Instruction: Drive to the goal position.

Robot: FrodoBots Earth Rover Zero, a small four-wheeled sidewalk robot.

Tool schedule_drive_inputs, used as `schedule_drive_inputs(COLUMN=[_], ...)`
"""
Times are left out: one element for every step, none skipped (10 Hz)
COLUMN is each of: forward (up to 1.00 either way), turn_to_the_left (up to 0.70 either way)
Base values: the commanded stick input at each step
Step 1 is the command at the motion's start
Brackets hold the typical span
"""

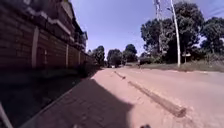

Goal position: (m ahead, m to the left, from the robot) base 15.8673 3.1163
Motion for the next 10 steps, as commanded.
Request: schedule_drive_inputs(forward=[0.30, 0.30, 0.30, 0.30, 0.30, 0.30, 0.30, 0.30, 0.30, 0.30], turn_to_the_left=[0.00, 0.00, 0.00, 0.00, 0.00, 0.00, 0.00, 0.00, 0.00, 0.00])
